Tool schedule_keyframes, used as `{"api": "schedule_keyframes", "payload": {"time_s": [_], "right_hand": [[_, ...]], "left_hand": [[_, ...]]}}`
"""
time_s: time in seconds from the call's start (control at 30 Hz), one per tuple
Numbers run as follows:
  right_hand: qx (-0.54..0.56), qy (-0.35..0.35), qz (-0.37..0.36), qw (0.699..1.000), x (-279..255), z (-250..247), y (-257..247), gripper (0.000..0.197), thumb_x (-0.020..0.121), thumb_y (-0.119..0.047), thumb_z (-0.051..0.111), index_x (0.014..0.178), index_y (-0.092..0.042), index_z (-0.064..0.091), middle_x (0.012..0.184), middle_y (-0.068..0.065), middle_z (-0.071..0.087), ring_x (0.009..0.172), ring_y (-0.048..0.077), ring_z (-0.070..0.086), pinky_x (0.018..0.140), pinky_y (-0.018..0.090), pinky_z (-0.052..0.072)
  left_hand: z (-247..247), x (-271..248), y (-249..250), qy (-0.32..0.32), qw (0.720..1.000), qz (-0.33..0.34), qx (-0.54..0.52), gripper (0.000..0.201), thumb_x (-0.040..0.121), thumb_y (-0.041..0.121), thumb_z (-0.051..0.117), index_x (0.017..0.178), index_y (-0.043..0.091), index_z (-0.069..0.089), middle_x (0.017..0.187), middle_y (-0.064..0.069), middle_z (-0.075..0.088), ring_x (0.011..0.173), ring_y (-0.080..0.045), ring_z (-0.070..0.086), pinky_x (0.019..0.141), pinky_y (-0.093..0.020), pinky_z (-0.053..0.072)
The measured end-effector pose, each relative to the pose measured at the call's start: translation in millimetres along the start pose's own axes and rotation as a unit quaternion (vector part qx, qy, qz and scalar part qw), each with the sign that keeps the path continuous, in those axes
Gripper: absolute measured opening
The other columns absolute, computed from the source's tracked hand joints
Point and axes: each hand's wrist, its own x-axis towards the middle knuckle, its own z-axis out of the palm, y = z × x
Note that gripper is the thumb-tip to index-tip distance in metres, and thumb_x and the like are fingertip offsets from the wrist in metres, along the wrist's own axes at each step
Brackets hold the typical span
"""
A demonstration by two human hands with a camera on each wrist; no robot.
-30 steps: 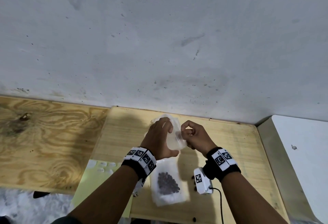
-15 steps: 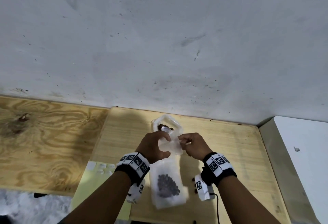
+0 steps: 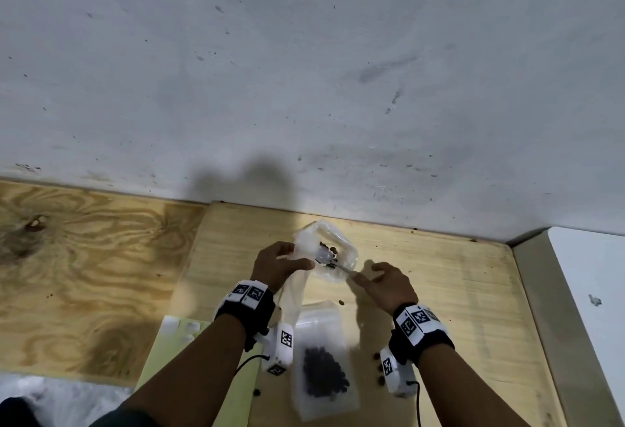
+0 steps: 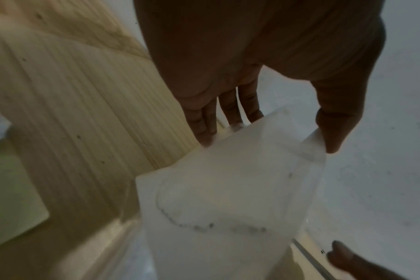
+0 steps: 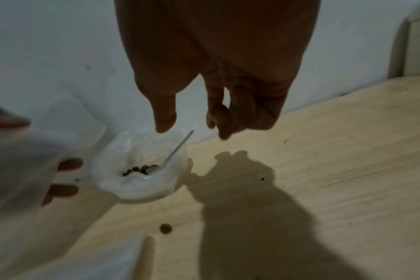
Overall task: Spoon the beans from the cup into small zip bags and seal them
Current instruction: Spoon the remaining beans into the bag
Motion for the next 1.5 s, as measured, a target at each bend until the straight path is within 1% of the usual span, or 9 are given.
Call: {"api": "schedule_keyframes", "payload": {"time_s": [0.2,0.37,0.5,0.73,0.93,1.17,1.3,1.43,1.5], "right_hand": [[0.009,0.014,-0.026,1.0,17,8,-6,0.018,0.082,-0.04,0.071,0.076,-0.023,0.071,0.083,0.003,0.073,0.078,0.022,0.066,0.069,0.029,0.052],[0.159,0.186,-0.103,0.964,15,9,-16,0.027,0.084,-0.022,0.071,0.067,-0.012,0.052,0.062,-0.006,0.058,0.061,0.016,0.053,0.058,0.029,0.04],[0.192,0.212,-0.143,0.948,15,10,-22,0.031,0.084,-0.018,0.07,0.066,-0.014,0.045,0.054,-0.007,0.047,0.042,0.009,0.033,0.051,0.028,0.034],[0.187,0.196,-0.147,0.951,14,15,-19,0.033,0.085,-0.016,0.07,0.066,-0.017,0.043,0.058,-0.029,0.056,0.04,0.008,0.035,0.05,0.026,0.035],[0.182,0.198,-0.146,0.952,11,16,-18,0.034,0.084,-0.015,0.069,0.064,-0.022,0.042,0.055,-0.022,0.057,0.04,0.008,0.035,0.05,0.028,0.037],[0.201,0.191,-0.138,0.951,14,15,-11,0.028,0.082,-0.011,0.068,0.064,-0.02,0.049,0.08,-0.009,0.073,0.069,0.021,0.065,0.062,0.037,0.052],[0.255,0.167,-0.12,0.945,10,22,-13,0.029,0.083,-0.005,0.069,0.063,-0.015,0.05,0.078,-0.002,0.072,0.076,0.009,0.064,0.064,0.024,0.048],[0.29,0.158,-0.072,0.941,5,36,-16,0.032,0.081,-0.008,0.071,0.061,-0.011,0.047,0.061,-0.001,0.055,0.064,0.017,0.05,0.061,0.027,0.039],[0.325,0.145,-0.032,0.934,5,46,-17,0.038,0.079,-0.01,0.074,0.055,-0.016,0.046,0.054,-0.006,0.048,0.061,0.016,0.045,0.06,0.028,0.037]], "left_hand": [[10,19,9,-0.007,0.998,-0.018,-0.055,0.069,0.041,0.034,0.087,0.104,0.014,0.069,0.109,-0.001,0.069,0.101,-0.018,0.064,0.075,-0.029,0.05],[6,32,12,0.002,0.997,-0.01,-0.071,0.057,0.05,0.02,0.09,0.103,0.01,0.071,0.105,-0.005,0.072,0.099,-0.02,0.066,0.075,-0.031,0.051],[4,33,13,-0.01,0.999,-0.003,-0.043,0.047,0.058,0.011,0.089,0.101,0.009,0.071,0.1,-0.002,0.071,0.091,-0.016,0.066,0.073,-0.028,0.051],[7,32,11,-0.077,0.997,-0.02,-0.027,0.045,0.048,0.007,0.092,0.087,0.013,0.07,0.1,-0.005,0.07,0.096,-0.02,0.064,0.071,-0.027,0.049],[11,37,9,-0.095,0.995,-0.037,0.008,0.091,0.027,0.03,0.088,0.114,0.02,0.068,0.114,-0.002,0.066,0.107,-0.016,0.06,0.091,-0.031,0.049],[1,31,2,-0.088,0.993,-0.066,-0.05,0.085,0.031,0.026,0.085,0.114,0.025,0.068,0.119,-0.004,0.067,0.112,-0.019,0.061,0.099,-0.041,0.048],[1,28,-1,-0.083,0.992,-0.054,-0.072,0.085,0.03,0.028,0.084,0.113,0.023,0.067,0.117,-0.005,0.069,0.108,-0.02,0.064,0.096,-0.039,0.05],[9,29,-3,-0.086,0.993,-0.049,-0.06,0.072,0.046,0.003,0.086,0.114,0.019,0.069,0.113,-0.009,0.07,0.107,-0.021,0.066,0.091,-0.035,0.052],[13,30,-5,-0.088,0.995,-0.039,-0.038,0.077,0.041,0.01,0.087,0.115,0.02,0.069,0.112,-0.007,0.071,0.105,-0.018,0.066,0.091,-0.033,0.053]]}}
